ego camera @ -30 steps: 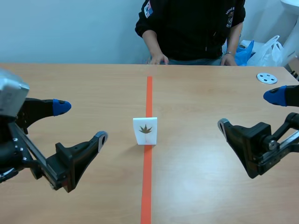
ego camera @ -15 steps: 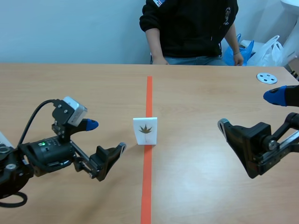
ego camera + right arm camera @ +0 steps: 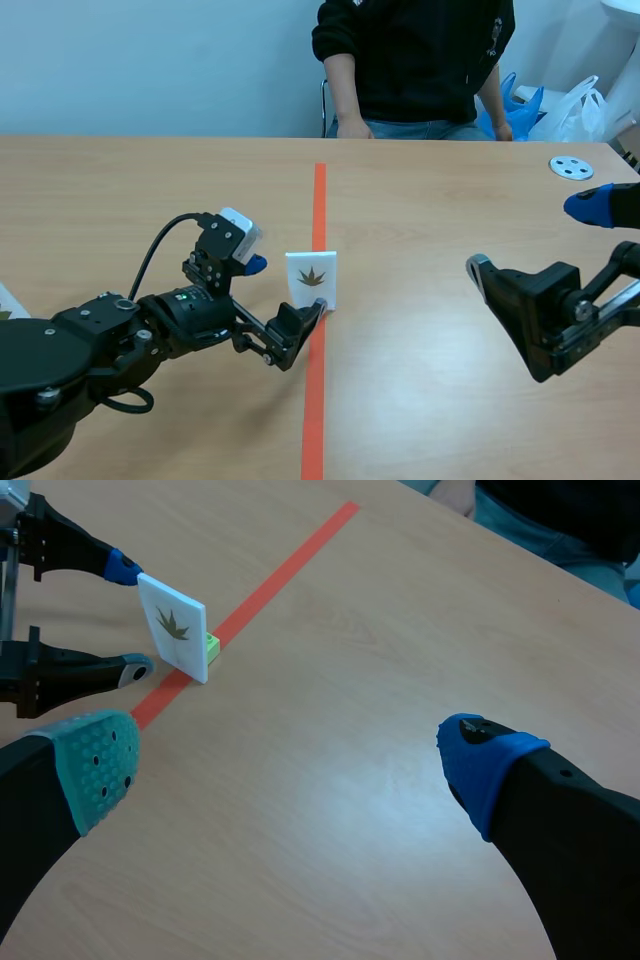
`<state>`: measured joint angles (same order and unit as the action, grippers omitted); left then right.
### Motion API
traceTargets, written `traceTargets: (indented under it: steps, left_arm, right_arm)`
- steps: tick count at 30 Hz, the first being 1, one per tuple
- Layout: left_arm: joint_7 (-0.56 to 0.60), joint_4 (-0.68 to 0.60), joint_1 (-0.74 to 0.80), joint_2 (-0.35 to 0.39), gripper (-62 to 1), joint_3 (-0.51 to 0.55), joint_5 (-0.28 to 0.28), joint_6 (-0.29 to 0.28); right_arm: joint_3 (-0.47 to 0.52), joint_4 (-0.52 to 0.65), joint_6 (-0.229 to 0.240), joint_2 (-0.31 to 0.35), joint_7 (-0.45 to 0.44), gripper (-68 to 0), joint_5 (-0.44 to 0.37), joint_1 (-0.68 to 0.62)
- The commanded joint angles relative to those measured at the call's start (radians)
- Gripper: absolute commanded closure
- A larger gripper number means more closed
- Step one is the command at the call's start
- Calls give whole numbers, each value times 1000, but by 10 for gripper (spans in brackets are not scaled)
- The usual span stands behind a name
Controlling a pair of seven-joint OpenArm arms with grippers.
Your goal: Sort the leaf by its shape. The table is split by an orange tape line. A compound leaf with several leaflets goes to the left side, a simple leaf with one blade goes to the right side. Return to the home posture when a red brick is placed on the table.
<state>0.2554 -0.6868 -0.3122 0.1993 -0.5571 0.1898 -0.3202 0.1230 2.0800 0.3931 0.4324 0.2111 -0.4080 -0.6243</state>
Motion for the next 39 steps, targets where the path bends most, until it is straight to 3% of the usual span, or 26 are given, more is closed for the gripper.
traceTargets:
  steps: [1, 14, 26, 27, 31, 33, 35, 39]
  left_arm:
    - [19, -3, -19, -25, -623, 6, 6, 15]
    - [42, 101, -57, -129, -623, 6, -63, 50]
    - [63, 112, -57, -137, -623, 6, -79, 61]
    - [63, 112, -57, -137, -610, 6, -79, 61]
    - [71, 112, -57, -137, -362, 6, -79, 68]
    - [79, 112, -57, -137, -275, 6, -79, 72]
    - [87, 112, -56, -137, -239, 6, -79, 71]
    - [93, 112, -56, -137, -230, 6, -79, 71]
  right_arm:
    - [10, 5, -3, 8, -15, -617, -3, 10]
    - [10, 5, -2, 5, -15, -617, -4, 10]
    - [10, 5, -2, 5, -15, -617, -4, 10]
    - [10, 5, -2, 5, -15, -617, -4, 10]
    - [10, 5, -2, 5, -14, -617, -4, 10]
    - [10, 5, -2, 5, -14, -617, -4, 10]
    - [10, 5, -2, 5, -14, -617, -4, 10]
    - [10, 5, -2, 5, -14, -617, -4, 10]
